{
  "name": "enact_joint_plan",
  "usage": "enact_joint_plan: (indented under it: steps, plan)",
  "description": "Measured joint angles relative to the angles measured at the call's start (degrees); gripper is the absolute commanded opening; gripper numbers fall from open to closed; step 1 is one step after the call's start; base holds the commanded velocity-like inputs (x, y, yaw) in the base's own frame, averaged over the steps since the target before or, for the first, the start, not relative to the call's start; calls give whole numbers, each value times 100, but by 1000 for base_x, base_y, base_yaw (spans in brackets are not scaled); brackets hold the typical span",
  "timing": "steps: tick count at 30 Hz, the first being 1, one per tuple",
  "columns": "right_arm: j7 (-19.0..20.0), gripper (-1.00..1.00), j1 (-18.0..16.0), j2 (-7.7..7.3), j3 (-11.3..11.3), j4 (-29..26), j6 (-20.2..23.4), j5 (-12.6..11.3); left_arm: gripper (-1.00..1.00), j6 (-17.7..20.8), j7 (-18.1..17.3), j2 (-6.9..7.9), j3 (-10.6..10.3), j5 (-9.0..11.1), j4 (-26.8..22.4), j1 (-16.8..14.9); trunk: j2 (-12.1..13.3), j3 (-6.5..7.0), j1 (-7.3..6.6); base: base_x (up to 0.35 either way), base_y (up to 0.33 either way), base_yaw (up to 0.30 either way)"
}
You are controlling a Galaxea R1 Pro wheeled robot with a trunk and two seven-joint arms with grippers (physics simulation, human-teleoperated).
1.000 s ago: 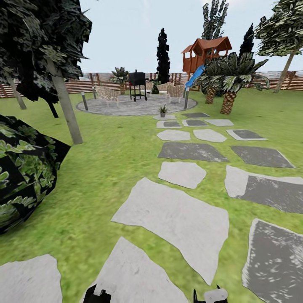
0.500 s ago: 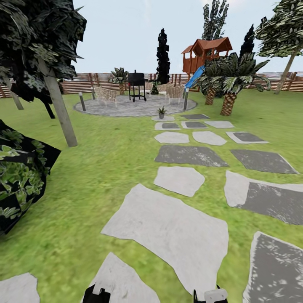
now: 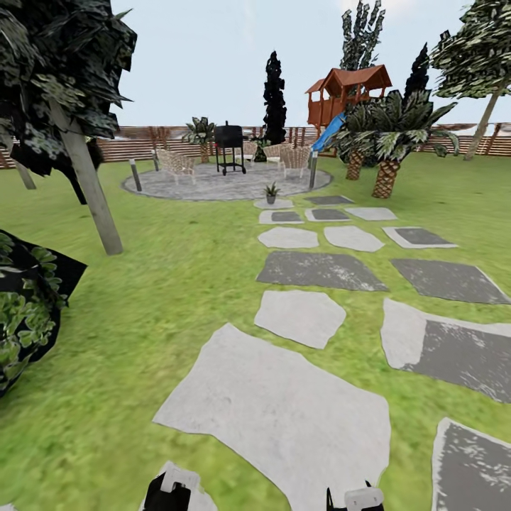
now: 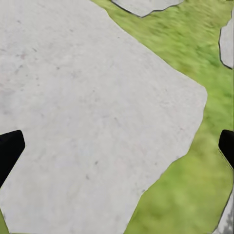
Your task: Pick up the pesticide atomizer in the garden and spray insectifuge to fully cover both potted plants in the garden.
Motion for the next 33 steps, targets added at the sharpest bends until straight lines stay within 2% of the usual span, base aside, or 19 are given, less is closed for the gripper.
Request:
enact_joint_plan:
  steps: [24, 29, 33]
  plan:
    - [0, 100, 0, 0, 0, 2, 0, 0, -100, -28, 21, 57, 19, -15, 88, 90, 0, 0, 0, 330, -112, 0]
    - [0, 100, 0, 0, 0, -1, 0, 0, -100, -33, 24, 201, 42, 40, 95, 125, 0, 0, 0, 330, -112, 0]
    - [0, 100, 0, -1, 0, 1, 0, 0, -100, -33, 24, 225, 32, 40, 79, 165, 0, 0, 0, 330, -112, 0]
